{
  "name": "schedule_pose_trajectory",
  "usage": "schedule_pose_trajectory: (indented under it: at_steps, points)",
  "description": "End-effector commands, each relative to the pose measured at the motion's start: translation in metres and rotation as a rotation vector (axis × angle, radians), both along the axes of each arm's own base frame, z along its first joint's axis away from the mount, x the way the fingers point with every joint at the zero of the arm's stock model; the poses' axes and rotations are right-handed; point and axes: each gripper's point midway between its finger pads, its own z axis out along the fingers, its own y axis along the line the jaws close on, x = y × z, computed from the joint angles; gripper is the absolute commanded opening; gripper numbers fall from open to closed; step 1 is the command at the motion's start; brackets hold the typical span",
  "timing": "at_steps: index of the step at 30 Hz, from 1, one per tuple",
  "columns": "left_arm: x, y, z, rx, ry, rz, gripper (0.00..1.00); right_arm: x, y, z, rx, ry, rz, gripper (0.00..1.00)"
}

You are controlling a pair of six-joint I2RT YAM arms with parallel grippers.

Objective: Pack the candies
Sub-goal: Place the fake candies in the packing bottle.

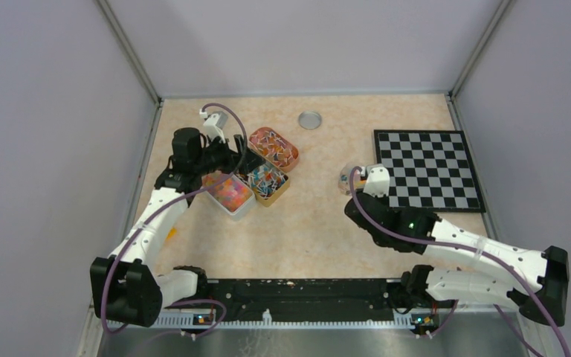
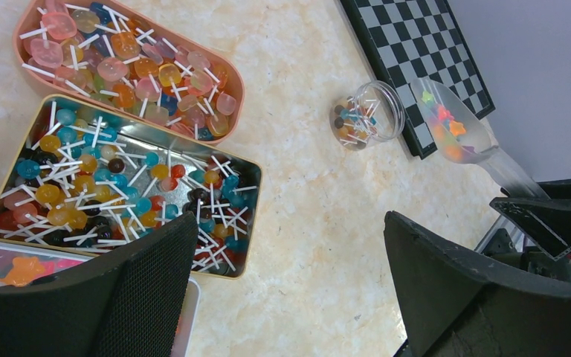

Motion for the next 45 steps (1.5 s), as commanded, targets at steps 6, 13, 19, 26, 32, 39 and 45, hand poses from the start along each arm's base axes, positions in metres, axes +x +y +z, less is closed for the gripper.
schedule_pose_trajectory:
  at_steps: [6,13,19,26,32,39,45]
  points:
    - [0.000,-0.002,0.006,0.001,-0.034,-0.017,0.99,0.005,0.005,0.002,0.052,0.055,-0.021,0.00]
    - [-0.001,-0.002,0.006,0.001,-0.034,-0.017,0.99,0.005,0.004,-0.004,0.060,0.104,-0.031,0.00]
    - [-0.001,-0.002,0.006,0.001,-0.033,-0.018,0.99,0.006,0.005,-0.008,0.057,0.140,-0.026,0.00]
    - [-0.001,-0.002,0.006,0.001,-0.033,-0.016,0.99,0.005,0.006,-0.010,0.046,0.182,-0.026,0.00]
    - [-0.001,-0.002,0.005,0.002,-0.031,-0.015,0.99,0.006,0.003,-0.010,0.052,0.228,-0.040,0.00]
    - [-0.001,-0.002,0.006,0.003,-0.034,-0.014,0.99,0.007,-0.001,-0.006,0.042,0.264,-0.033,0.00]
    - [-0.001,-0.001,0.007,0.004,-0.036,-0.013,0.99,0.008,-0.002,-0.002,0.033,0.289,-0.018,0.00]
